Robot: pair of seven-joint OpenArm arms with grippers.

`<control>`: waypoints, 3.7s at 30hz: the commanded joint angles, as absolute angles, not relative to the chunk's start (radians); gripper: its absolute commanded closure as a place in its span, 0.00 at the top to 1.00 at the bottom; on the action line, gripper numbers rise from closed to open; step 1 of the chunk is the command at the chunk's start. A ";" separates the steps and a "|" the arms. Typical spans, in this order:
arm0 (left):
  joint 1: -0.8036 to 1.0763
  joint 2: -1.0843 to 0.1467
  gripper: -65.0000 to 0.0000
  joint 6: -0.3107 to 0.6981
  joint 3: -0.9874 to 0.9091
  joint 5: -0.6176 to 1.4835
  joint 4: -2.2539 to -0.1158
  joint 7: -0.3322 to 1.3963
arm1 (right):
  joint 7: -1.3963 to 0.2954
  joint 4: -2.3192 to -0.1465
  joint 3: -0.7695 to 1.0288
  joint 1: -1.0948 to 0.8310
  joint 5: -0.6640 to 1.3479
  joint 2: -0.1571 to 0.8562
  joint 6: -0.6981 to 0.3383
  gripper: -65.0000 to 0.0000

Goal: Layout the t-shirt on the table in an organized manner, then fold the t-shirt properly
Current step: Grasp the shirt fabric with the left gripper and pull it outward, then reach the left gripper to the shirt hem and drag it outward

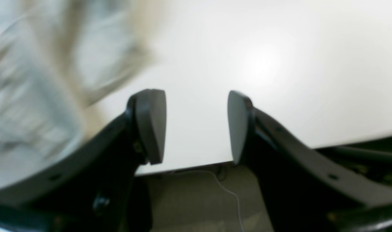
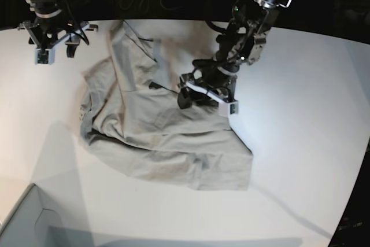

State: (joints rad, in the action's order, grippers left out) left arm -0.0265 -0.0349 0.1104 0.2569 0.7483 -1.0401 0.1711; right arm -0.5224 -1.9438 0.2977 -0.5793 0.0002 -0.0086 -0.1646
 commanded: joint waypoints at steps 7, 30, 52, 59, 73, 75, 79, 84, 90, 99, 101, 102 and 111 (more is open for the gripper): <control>-0.093 -0.044 0.51 0.091 0.262 0.849 -0.972 0.186 | -0.503 -1.968 0.213 -0.588 -0.004 -0.007 -0.251 0.47; 0.038 -0.133 0.00 0.090 0.134 0.854 -1.296 0.188 | -0.499 -1.616 -0.001 -0.417 -0.005 -0.005 -0.251 0.44; 0.219 -0.231 0.04 0.090 -0.139 0.843 -1.592 0.197 | -0.496 -2.017 0.035 -0.420 -0.002 0.047 -0.251 0.00; 0.196 -0.288 0.08 0.090 -0.140 0.842 -1.664 0.196 | -0.496 -2.018 0.065 -0.387 -0.002 0.044 -0.252 0.00; 0.208 -0.314 0.33 0.090 -0.249 0.851 -1.486 0.231 | -0.498 -1.986 -0.007 -0.446 -0.001 0.004 -0.252 0.00; 0.196 -0.312 0.44 0.090 -0.315 0.851 -1.420 0.232 | -0.499 -1.986 -0.007 -0.446 -0.001 0.002 -0.252 0.00; 0.154 -0.311 0.54 0.090 -0.401 0.852 -1.334 0.232 | -0.501 -1.959 -0.004 -0.444 -0.001 0.004 -0.252 0.00; 0.027 -0.306 0.54 0.091 -0.412 0.852 -1.161 0.228 | -0.501 -1.939 -0.004 -0.446 -0.001 0.005 -0.252 0.00; -0.140 -0.305 0.54 0.091 -0.358 0.849 -0.937 0.225 | -0.506 -1.939 0.001 -0.447 -0.001 0.005 -0.252 0.00; -0.242 -0.300 0.18 0.091 -0.295 0.851 -0.835 0.222 | -0.506 -1.939 0.002 -0.460 -0.005 0.007 -0.252 0.00; -0.246 -0.286 0.00 0.091 -0.295 0.848 -0.835 0.222 | -0.506 -1.939 0.002 -0.460 -0.005 0.007 -0.252 0.00; -0.246 -0.285 0.00 0.091 -0.295 0.848 -0.843 0.223 | -0.506 -1.939 0.002 -0.460 -0.005 0.007 -0.252 0.00; -0.226 -0.277 0.00 0.082 -0.278 0.842 -1.265 0.232 | -0.506 -1.939 0.004 -0.455 -0.005 0.022 -0.252 0.00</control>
